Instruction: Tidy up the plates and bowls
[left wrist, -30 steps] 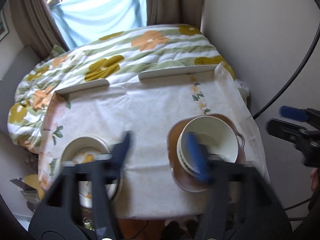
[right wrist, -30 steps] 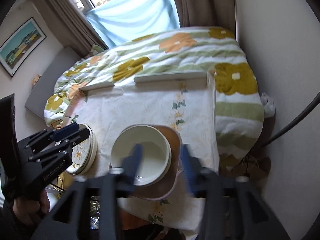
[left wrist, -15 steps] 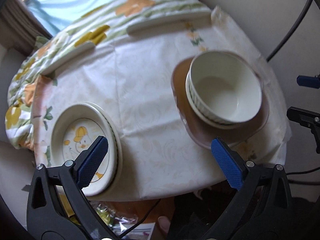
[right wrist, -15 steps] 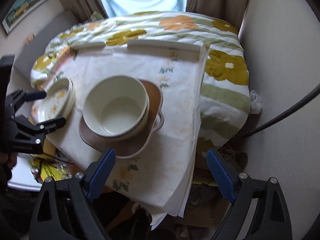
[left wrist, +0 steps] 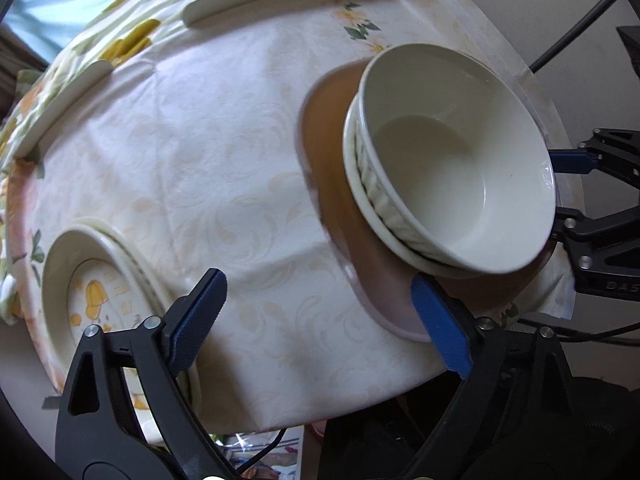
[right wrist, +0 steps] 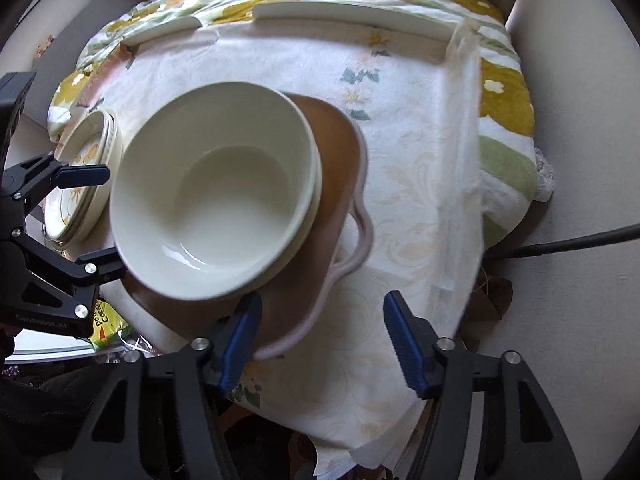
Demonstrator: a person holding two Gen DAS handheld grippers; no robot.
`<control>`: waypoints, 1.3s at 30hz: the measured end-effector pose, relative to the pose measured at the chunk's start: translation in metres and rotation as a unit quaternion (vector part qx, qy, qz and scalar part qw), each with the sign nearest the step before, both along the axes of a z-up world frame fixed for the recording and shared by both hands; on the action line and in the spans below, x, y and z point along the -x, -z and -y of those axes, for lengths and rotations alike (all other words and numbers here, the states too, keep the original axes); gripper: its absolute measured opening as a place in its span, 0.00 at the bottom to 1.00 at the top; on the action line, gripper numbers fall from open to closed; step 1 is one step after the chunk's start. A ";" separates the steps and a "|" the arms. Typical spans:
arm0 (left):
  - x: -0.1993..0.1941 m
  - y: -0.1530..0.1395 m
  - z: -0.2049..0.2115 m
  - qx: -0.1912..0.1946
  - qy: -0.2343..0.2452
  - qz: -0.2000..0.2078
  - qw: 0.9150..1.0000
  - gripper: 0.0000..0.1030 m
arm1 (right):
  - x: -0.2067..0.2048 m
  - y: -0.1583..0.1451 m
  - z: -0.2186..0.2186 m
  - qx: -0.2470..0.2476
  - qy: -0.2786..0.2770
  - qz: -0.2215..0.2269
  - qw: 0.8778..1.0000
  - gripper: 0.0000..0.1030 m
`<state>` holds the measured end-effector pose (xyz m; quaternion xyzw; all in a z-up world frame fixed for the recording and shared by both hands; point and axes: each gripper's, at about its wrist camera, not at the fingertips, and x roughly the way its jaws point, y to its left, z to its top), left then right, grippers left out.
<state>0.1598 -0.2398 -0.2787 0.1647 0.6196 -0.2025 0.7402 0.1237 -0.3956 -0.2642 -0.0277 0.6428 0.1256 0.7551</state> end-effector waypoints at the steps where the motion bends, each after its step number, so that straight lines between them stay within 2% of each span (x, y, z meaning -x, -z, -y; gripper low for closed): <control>1: -0.001 0.003 0.002 0.001 0.003 -0.004 1.000 0.82 | -0.002 0.006 -0.002 0.002 -0.005 -0.005 1.000 0.45; 2: -0.002 0.008 0.005 0.001 0.006 -0.010 1.000 0.74 | -0.002 0.010 -0.004 0.000 -0.007 -0.008 1.000 0.39; 3: -0.002 0.012 0.007 0.002 0.010 -0.014 1.000 0.70 | -0.003 0.015 -0.005 -0.006 -0.008 -0.013 1.000 0.34; 5: -0.004 0.021 0.011 0.011 0.011 -0.025 1.000 0.56 | -0.005 0.022 -0.005 -0.014 -0.003 -0.019 1.000 0.29; 6: -0.005 0.024 0.012 0.025 0.011 -0.034 0.999 0.54 | -0.005 0.024 -0.006 -0.013 -0.002 -0.019 1.000 0.24; 8: -0.004 0.027 0.012 0.051 0.013 -0.050 0.997 0.45 | -0.005 0.027 -0.006 -0.020 0.000 -0.014 1.000 0.21; 11: 0.001 0.025 0.016 0.062 0.029 -0.043 0.997 0.36 | -0.001 0.029 -0.007 -0.033 -0.005 -0.005 0.999 0.16; 13: 0.003 0.023 0.020 0.058 0.035 -0.040 0.997 0.31 | 0.002 0.029 -0.007 -0.033 -0.005 0.005 0.999 0.16; 21: -0.006 0.010 0.018 0.022 0.012 -0.034 0.999 0.30 | -0.001 0.026 -0.004 -0.042 -0.007 0.004 0.999 0.15; 28: -0.005 0.022 0.024 0.040 0.024 -0.040 0.998 0.14 | 0.002 0.025 -0.003 -0.046 -0.001 0.013 0.999 0.15; 32: 0.007 0.018 0.029 0.026 0.042 0.011 0.999 0.14 | 0.007 0.023 -0.002 -0.040 0.000 0.027 0.999 0.15; 39: 0.025 0.003 0.025 0.022 0.037 0.052 0.998 0.14 | 0.014 0.017 -0.005 -0.035 -0.013 0.051 0.998 0.15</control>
